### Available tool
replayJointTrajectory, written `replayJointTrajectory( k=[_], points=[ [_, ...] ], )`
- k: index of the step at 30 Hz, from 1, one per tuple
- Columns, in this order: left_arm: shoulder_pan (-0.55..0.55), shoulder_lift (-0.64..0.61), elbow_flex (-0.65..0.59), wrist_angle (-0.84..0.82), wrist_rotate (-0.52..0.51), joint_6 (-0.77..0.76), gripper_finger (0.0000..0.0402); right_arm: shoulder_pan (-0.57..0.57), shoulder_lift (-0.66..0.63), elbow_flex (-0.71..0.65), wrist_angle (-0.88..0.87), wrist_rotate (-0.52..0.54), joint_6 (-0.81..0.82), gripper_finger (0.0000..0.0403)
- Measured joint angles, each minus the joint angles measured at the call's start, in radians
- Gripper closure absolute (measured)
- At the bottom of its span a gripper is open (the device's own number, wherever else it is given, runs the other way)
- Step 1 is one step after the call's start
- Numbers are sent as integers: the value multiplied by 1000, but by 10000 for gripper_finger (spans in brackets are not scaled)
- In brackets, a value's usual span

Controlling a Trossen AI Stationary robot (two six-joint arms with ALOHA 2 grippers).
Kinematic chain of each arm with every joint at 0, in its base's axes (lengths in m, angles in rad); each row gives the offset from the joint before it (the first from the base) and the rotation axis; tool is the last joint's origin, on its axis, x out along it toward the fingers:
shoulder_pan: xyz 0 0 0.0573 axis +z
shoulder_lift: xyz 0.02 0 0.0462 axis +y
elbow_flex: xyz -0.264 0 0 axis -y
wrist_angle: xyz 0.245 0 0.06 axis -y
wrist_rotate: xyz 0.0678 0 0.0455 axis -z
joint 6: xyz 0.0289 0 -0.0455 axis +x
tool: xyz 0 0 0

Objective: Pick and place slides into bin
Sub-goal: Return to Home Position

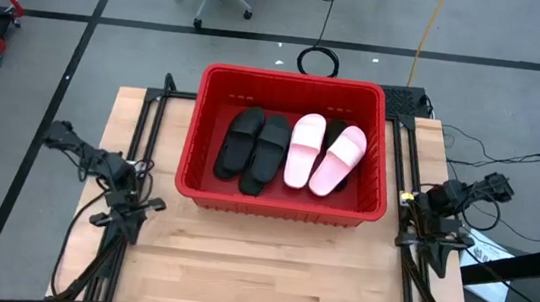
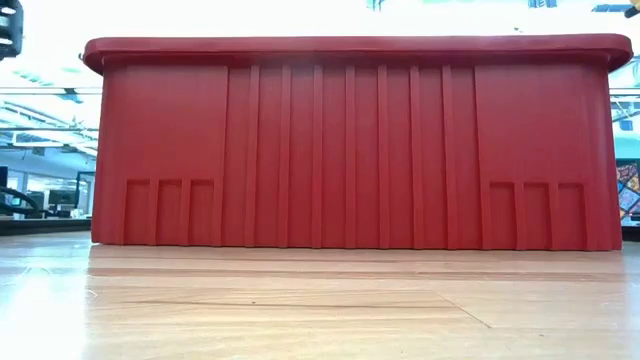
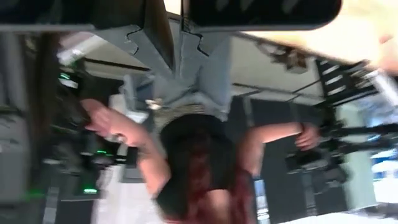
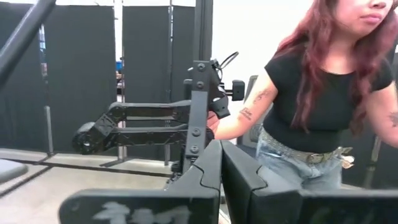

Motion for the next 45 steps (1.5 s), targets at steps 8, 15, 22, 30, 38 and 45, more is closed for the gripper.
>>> replayJointTrajectory(
  k=[8, 15, 22, 30, 38, 45],
  points=[
    [-47, 2, -13, 11, 90, 16, 378, 28, 0, 0, -5, 0, 50, 403],
    [-58, 3, -13, 9, 90, -3, 378, 30, 0, 0, -23, 0, -20, 403],
    [-58, 3, -13, 8, 90, 15, 378, 30, 0, 0, -146, 0, -158, 403],
    [-58, 3, -13, 7, 90, 12, 378, 30, 0, 0, -177, 3, -221, 403],
    [-58, 3, -13, 7, 88, -32, 378, 30, 0, 0, -226, 4, -280, 403],
    [-58, 3, -13, 17, 22, -88, 378, 29, 1, 0, -226, 37, -313, 403]
  ],
)
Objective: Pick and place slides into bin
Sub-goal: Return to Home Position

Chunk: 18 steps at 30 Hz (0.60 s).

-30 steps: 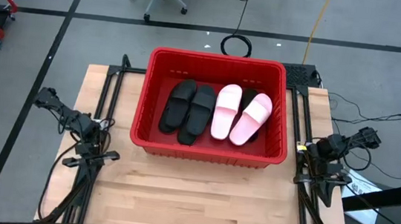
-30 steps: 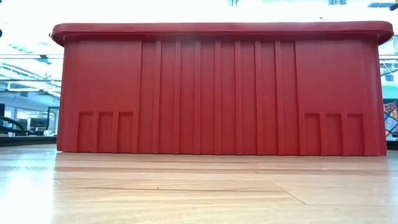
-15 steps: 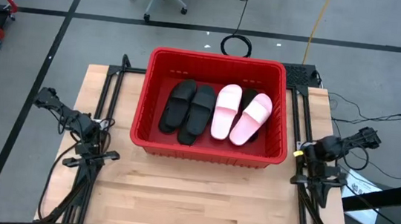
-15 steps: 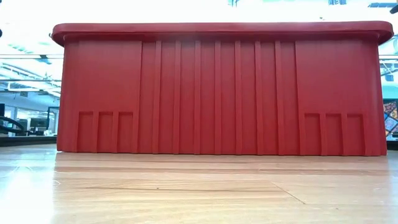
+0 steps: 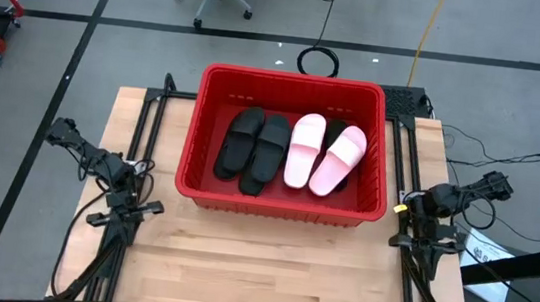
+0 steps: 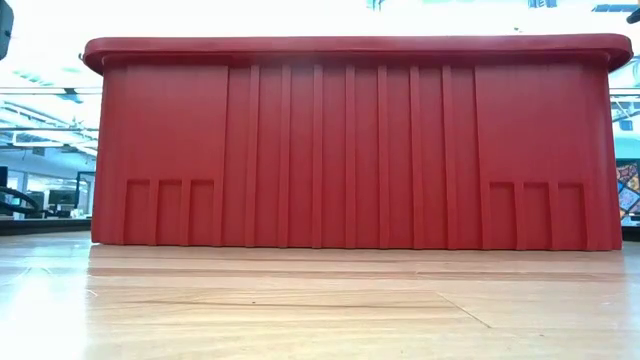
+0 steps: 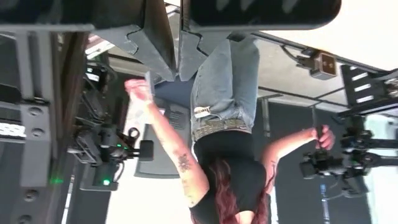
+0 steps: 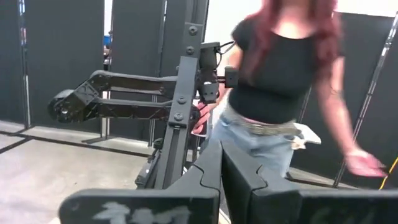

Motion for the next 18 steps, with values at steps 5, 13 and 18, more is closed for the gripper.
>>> replayJointTrajectory(
  k=[5, 13, 18],
  points=[
    [0, 0, 0, 4, -45, -1, 378, 0, 0, 0, 1, 17, 39, 403],
    [0, 0, 0, 6, -73, -2, 378, 0, 0, 0, 1, 17, 33, 403],
    [0, 0, 0, 6, -73, -2, 378, 0, 0, 0, 1, 16, 33, 403]
  ],
)
